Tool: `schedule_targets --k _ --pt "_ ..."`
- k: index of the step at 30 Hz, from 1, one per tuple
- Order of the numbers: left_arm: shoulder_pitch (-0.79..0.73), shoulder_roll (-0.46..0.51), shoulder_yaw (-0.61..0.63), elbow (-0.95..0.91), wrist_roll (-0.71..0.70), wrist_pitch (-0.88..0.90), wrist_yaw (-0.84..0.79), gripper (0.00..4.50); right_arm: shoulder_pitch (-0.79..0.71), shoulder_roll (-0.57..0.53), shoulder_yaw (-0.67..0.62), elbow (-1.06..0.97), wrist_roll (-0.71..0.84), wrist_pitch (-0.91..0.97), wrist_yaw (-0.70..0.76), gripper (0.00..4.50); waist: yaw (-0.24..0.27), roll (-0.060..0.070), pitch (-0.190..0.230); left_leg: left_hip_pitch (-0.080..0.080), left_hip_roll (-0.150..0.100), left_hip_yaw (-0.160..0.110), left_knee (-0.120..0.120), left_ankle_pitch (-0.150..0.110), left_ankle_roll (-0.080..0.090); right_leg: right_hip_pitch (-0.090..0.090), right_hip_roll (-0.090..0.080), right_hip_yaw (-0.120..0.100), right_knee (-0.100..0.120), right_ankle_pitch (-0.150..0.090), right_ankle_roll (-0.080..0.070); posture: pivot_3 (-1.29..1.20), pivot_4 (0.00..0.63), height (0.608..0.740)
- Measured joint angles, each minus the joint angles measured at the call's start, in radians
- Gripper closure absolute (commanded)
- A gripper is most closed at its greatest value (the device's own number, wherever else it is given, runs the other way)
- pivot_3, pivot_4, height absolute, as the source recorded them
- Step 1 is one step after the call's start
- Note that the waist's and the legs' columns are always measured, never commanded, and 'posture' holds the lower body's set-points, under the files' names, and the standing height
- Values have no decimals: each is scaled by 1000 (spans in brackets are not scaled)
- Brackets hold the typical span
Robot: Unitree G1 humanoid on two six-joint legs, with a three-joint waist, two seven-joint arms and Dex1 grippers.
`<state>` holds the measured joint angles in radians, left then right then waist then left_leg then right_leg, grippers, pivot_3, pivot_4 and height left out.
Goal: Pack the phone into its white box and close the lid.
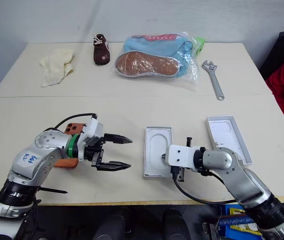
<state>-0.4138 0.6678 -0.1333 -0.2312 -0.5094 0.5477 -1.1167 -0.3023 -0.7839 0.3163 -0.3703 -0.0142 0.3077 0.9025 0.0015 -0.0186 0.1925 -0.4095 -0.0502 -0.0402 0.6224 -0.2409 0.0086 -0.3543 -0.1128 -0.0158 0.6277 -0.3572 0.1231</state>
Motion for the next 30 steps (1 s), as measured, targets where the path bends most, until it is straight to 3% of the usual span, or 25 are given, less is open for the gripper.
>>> schedule_targets --k 6,18,24,30 --pt "2 0 -1 1 2 -1 2 0 -179 85 59 176 -119 -40 -43 4443 -3 0 0 0 0 1 -1 1 -2 -2 1 -2 2 0 0 0 150 740" --pt "-2 2 -1 9 7 0 11 0 -287 188 109 439 -304 -232 -169 4443 -5 0 0 1 0 2 0 2 -3 -2 3 -1 5 0 0 0 150 740" --pt "-2 2 -1 10 6 11 12 0 -262 195 93 410 -294 -238 -146 4443 -4 0 0 1 0 2 0 2 -3 -3 3 0 6 0 0 0 150 740" --pt "-1 12 0 15 4 38 11 0 -173 195 17 227 -122 -109 -23 4443 -5 0 0 1 1 2 0 2 -2 -3 3 0 6 0 0 0 150 740"
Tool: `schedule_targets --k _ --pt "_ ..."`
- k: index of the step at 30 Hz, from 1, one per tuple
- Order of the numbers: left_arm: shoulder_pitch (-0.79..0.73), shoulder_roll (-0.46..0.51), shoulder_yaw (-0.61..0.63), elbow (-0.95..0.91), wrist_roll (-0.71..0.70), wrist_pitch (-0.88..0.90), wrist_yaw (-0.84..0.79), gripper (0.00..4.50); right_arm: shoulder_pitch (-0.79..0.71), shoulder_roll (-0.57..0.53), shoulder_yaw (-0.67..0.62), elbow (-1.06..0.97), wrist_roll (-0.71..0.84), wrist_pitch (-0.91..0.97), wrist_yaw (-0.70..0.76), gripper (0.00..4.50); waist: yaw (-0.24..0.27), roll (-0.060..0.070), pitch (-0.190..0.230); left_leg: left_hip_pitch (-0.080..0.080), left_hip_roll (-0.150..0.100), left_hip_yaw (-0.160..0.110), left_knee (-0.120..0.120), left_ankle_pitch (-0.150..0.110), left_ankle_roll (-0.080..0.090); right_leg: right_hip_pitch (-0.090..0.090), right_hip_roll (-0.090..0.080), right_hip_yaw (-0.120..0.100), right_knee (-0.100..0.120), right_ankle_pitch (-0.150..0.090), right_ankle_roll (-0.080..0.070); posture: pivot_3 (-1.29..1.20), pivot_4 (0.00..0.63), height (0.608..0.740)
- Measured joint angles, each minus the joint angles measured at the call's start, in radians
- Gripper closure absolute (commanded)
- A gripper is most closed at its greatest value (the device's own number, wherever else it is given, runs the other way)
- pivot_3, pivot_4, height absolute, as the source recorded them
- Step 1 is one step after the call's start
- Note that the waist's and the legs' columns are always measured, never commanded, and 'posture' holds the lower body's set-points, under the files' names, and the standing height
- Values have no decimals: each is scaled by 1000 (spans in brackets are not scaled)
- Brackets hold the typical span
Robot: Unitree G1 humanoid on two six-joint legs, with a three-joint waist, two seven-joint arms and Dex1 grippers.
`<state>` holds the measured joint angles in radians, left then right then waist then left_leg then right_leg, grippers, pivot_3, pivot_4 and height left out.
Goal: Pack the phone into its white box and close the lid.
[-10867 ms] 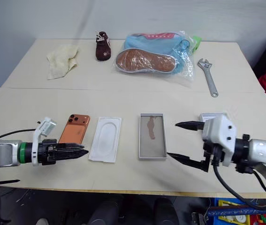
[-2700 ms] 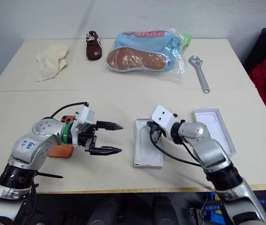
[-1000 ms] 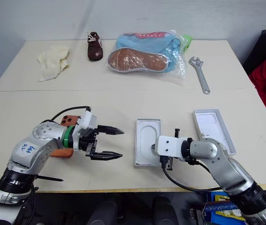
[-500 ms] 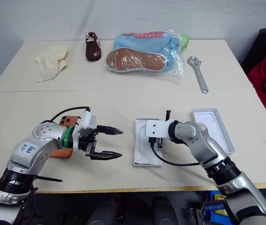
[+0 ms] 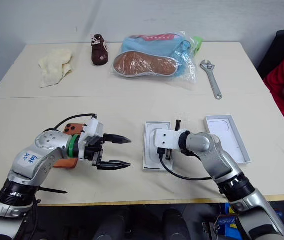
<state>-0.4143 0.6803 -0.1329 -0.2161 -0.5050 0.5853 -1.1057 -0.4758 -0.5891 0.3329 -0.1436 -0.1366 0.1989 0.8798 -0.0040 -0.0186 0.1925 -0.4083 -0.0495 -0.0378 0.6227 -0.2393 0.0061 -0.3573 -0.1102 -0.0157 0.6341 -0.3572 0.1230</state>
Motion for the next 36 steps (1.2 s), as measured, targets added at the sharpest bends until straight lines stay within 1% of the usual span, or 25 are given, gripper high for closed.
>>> schedule_targets --k 2,3,5,7,9,12,15,16,17,19,23,27,29,31,36 --pt "5 23 22 9 -22 44 -5 0 11 8 -34 -60 89 66 43 4443 -2 0 0 0 1 0 0 0 0 0 0 0 0 0 0 0 150 740" --pt "8 45 51 25 -52 94 -8 0 10 15 -45 -88 133 106 63 4443 -5 0 0 1 2 0 0 0 0 0 1 0 1 0 0 0 150 740" --pt "16 96 116 40 -115 193 -15 0 -11 31 -45 -97 174 157 86 4443 -7 0 0 1 3 0 -1 0 0 -1 1 0 2 0 -1 0 150 740" --pt "55 202 177 73 -176 292 -59 0 -62 70 -17 -83 179 174 100 4443 -28 0 0 2 3 0 -2 0 -1 -2 1 3 4 -1 -1 0 150 740" --pt "108 305 249 119 -201 363 -96 0 -108 103 24 -54 175 168 111 4443 -34 0 0 4 3 0 -4 1 -3 -3 1 4 5 -1 -2 0 150 740" --pt "230 429 323 182 -208 395 -165 0 -171 173 108 59 136 131 117 4443 -35 -1 0 4 3 -1 -7 1 -4 -5 1 9 6 -3 -6 0 150 740" --pt "284 483 352 269 -188 401 -178 0 -208 212 172 140 101 88 129 4443 -30 -1 0 4 3 -2 -8 1 -4 -7 1 9 6 -4 -9 0 150 740" --pt "292 504 363 318 -170 404 -172 0 -224 232 195 174 87 68 137 4443 -23 -2 0 3 3 -3 -8 1 -3 -12 0 8 7 -5 -9 0 150 740" --pt "292 516 366 353 -155 406 -164 0 -238 245 213 195 78 57 142 4443 -22 -3 -1 3 3 -3 -8 1 -3 -13 0 8 8 -5 -9 0 150 740" --pt "289 526 366 396 -134 407 -149 0 -249 263 232 215 73 37 150 4443 -22 -4 -2 2 2 -2 -8 1 -3 -15 -1 8 10 -5 -9 0 150 740" --pt "218 526 325 494 -73 419 -94 0 -263 290 272 276 32 -8 159 4443 -25 -8 -3 1 2 -2 -9 1 -3 -17 0 7 12 -5 -9 0 150 740" --pt "166 519 269 517 -35 435 -82 0 -270 313 284 310 16 -27 162 4443 -26 -8 -3 1 3 1 -9 1 -4 -18 0 7 15 -5 -10 0 150 740" --pt "115 489 247 523 -24 465 -63 0 -280 324 286 325 8 -41 161 4443 -26 -8 -3 2 3 3 -9 1 -4 -18 0 6 22 -5 -10 0 150 740" --pt "70 442 230 520 -15 497 -38 0 -288 331 286 339 -1 -49 159 4443 -20 -5 -4 3 3 3 -9 1 -4 -18 0 4 22 -5 -11 0 150 740" --pt "18 345 203 453 4 563 30 0 -289 336 287 350 -17 -66 157 4443 5 6 -12 6 -1 2 -8 2 -1 -17 -3 5 20 -6 -11 0 150 740"
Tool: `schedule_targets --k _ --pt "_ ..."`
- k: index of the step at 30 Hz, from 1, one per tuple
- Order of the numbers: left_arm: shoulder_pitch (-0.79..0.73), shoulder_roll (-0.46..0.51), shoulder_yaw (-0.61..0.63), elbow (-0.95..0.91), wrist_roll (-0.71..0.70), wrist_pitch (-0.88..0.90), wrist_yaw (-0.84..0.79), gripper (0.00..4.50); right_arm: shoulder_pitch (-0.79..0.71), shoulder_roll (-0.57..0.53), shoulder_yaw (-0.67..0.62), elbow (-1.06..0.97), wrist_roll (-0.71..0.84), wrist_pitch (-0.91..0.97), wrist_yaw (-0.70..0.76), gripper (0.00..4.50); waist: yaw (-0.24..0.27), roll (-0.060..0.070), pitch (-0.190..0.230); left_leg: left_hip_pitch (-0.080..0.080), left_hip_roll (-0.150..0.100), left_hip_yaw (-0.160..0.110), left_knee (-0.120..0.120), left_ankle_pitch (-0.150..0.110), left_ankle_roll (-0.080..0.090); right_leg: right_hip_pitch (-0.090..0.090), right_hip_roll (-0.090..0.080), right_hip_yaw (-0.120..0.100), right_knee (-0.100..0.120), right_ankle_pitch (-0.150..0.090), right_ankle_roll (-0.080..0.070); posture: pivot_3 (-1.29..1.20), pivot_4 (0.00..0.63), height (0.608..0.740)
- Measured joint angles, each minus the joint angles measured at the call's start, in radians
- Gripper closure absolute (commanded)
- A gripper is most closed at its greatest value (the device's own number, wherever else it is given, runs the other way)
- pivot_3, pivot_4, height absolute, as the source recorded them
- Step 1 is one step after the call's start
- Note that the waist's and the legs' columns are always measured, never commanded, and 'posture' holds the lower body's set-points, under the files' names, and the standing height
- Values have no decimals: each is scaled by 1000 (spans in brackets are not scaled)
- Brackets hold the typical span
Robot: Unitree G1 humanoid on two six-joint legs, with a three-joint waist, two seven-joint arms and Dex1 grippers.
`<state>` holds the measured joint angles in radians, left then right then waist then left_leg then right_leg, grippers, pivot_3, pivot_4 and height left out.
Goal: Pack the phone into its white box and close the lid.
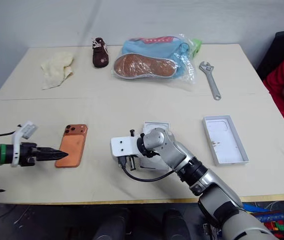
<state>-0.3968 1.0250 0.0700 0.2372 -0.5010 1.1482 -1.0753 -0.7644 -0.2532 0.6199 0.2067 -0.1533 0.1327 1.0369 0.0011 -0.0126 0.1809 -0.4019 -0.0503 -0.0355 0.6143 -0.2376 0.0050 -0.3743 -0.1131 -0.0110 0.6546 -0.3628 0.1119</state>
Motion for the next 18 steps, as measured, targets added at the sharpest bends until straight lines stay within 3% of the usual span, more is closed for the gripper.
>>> schedule_targets --k 7,9,18 --pt "-32 -148 16 -75 3 86 127 0 -23 28 5 110 -66 -52 -48 4443 13 15 -16 5 -7 0 0 -1 5 5 -1 2 1 0 0 0 150 740" --pt "-35 -177 34 -70 4 100 157 0 -46 43 7 157 -96 -75 -72 4443 13 16 -16 15 -7 -1 -2 -1 5 16 -1 1 -4 -2 3 0 150 740" --pt "-60 -179 75 12 2 141 176 0 -113 114 2 326 -160 -153 -142 4443 -7 21 -20 21 -6 -10 -3 -1 1 20 0 3 -1 -3 1 0 150 740"
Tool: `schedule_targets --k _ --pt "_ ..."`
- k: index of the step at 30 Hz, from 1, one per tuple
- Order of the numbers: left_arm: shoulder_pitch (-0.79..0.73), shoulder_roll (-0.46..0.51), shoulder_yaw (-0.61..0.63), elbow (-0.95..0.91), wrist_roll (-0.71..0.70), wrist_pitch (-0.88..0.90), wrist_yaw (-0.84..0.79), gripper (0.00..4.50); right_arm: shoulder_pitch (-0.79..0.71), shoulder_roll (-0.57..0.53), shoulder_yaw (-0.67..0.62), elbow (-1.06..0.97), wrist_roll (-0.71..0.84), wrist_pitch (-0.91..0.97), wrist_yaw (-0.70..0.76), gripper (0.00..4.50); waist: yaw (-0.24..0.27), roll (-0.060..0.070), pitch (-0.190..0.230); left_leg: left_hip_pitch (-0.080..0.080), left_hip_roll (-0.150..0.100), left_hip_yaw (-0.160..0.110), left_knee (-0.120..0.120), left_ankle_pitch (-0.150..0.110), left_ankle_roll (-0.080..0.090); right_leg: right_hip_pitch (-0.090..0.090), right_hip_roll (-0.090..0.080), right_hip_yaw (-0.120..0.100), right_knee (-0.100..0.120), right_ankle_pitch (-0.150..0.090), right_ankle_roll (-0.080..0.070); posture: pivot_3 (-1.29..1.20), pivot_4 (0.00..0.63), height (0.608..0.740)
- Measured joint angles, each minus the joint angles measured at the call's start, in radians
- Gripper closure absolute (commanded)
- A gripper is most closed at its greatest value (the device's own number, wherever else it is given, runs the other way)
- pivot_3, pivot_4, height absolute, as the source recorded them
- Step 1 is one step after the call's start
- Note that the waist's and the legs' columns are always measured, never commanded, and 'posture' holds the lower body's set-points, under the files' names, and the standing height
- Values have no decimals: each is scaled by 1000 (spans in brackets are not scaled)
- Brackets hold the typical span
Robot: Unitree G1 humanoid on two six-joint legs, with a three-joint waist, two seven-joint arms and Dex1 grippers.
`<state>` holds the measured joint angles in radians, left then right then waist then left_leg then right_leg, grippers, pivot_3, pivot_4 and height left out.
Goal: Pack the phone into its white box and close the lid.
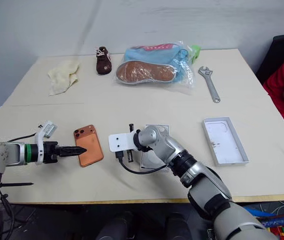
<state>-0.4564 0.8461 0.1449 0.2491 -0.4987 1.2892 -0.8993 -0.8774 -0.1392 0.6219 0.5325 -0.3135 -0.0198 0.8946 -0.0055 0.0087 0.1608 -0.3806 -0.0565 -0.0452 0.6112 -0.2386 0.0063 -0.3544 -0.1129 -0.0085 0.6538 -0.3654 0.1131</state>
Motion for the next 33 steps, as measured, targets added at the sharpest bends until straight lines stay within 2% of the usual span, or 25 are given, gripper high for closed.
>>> schedule_targets --k 4,16,23,33 --pt "-16 -26 0 3 4 29 27 0 -15 28 0 57 -10 -25 -13 4443 0 0 0 13 0 -2 -4 -3 -6 11 0 1 -2 -1 -2 0 150 740" --pt "-128 -255 -2 -37 31 70 165 0 -40 58 -6 122 -35 -67 -12 4443 7 0 -5 12 -1 -6 -4 -4 -7 15 2 -2 -7 -1 -1 0 150 740" --pt "-136 -264 5 -30 -5 111 153 0 -32 50 -12 114 -31 -69 -3 4443 2 -4 -6 12 -1 -6 -4 -6 -9 15 2 -1 -10 -2 0 0 150 740" --pt "-116 -195 -3 34 -71 172 77 3074 44 12 -46 -8 8 -56 24 4500 -4 -15 -1 8 2 -6 -10 -7 -14 12 2 -1 -17 -2 0 0 150 740"
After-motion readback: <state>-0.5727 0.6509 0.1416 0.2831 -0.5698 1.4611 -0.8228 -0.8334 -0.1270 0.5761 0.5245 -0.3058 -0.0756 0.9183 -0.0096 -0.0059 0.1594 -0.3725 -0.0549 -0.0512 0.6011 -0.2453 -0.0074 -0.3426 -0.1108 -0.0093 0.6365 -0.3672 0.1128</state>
